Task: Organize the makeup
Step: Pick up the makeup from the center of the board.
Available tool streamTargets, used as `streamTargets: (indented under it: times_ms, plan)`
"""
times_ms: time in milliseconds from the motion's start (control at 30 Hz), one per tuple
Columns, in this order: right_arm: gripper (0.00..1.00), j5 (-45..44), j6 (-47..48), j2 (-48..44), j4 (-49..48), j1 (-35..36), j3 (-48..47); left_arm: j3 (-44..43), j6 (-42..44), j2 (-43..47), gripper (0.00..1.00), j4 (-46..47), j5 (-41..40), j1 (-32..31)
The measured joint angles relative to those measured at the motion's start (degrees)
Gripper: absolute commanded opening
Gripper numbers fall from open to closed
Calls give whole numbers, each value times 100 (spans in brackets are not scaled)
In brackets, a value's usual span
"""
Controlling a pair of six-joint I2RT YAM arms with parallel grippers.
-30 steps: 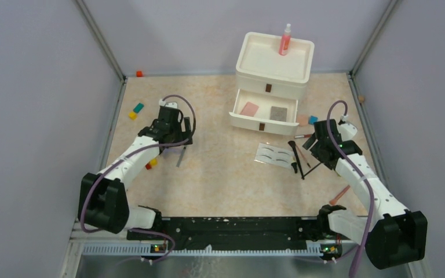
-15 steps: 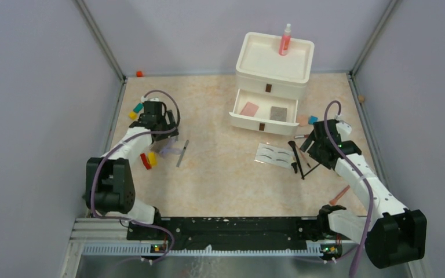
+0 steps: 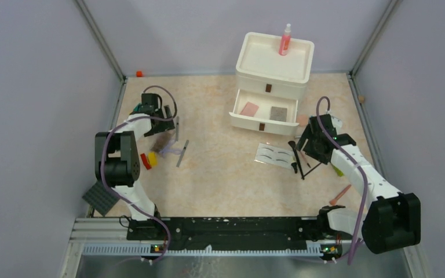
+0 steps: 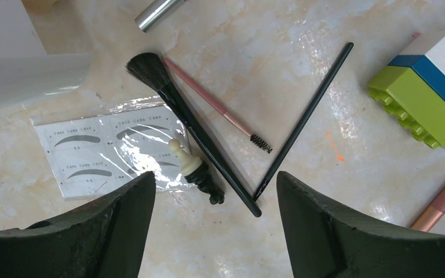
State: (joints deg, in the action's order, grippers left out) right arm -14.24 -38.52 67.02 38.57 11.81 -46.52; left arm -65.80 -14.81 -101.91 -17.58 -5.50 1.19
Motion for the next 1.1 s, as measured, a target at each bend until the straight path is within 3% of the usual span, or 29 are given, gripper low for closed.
streamTargets:
  times_ms: [200, 367, 833, 1100]
  plan:
    - [75, 87, 157, -186, -72, 0, 2, -2, 151, -90, 92, -44, 31, 59]
    - [74, 160, 256, -420, -219, -15, 2, -2, 291, -92, 99, -61, 22, 59]
    - [74, 356, 306, -439, -317, -35, 39, 136, 448, -96, 99, 24, 297, 55]
    - [74, 431, 356, -439, -319, -35, 39, 186, 516, -83, 94, 94, 286, 2]
